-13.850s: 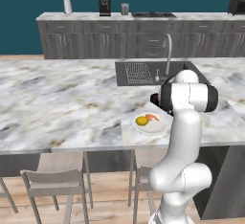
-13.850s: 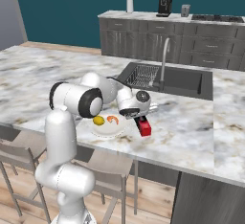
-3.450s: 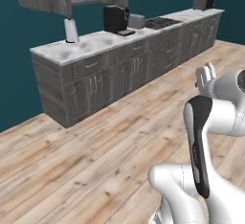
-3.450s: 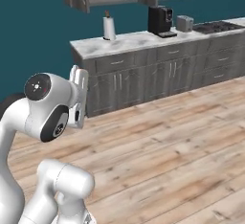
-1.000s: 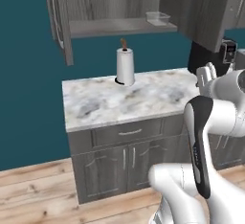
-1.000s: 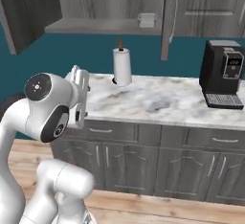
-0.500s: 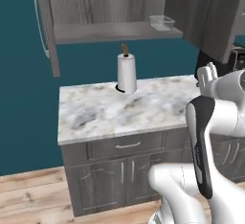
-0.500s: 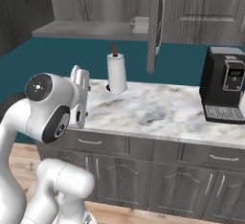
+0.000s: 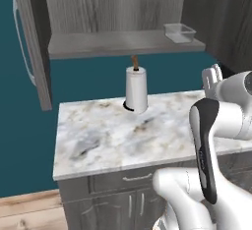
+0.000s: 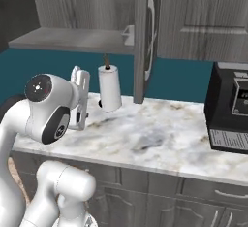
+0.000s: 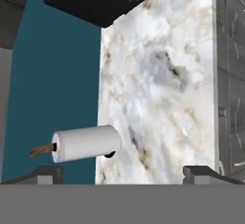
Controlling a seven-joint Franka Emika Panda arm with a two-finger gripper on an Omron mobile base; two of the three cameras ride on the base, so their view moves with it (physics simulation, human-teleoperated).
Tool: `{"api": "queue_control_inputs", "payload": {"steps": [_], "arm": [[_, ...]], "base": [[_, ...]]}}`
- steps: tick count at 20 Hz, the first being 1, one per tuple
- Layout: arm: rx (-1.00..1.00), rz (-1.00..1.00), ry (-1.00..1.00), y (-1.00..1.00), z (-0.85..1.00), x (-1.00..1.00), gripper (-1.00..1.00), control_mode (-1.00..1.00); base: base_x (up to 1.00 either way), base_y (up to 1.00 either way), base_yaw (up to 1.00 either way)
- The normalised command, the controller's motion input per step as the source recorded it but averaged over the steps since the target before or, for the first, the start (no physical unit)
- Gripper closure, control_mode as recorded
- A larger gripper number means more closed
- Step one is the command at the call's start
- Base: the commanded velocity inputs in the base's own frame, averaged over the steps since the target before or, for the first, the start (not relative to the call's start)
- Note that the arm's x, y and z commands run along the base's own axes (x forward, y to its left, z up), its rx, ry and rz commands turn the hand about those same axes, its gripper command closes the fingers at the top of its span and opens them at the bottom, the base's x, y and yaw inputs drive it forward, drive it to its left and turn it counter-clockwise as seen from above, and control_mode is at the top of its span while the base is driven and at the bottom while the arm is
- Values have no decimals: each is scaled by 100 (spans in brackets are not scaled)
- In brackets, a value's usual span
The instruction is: Retrieve the tupperware and aluminum foil from the cabinet and place them on the dining counter near the plate with lemon and shrimp to prepare for storing leftovers.
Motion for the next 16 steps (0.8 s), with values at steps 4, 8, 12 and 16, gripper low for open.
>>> {"api": "queue_control_inputs", "payload": {"steps": [4,8,12,16], "arm": [[0,0,0,0,0,0,-100,100],[0,0,0,0,0,0,-100,100],[0,0,0,0,0,0,-100,100],[0,0,0,0,0,0,-100,100]], "base": [[68,-22,1],[66,-3,-5],[47,0,-19],[29,0,-27]]}}
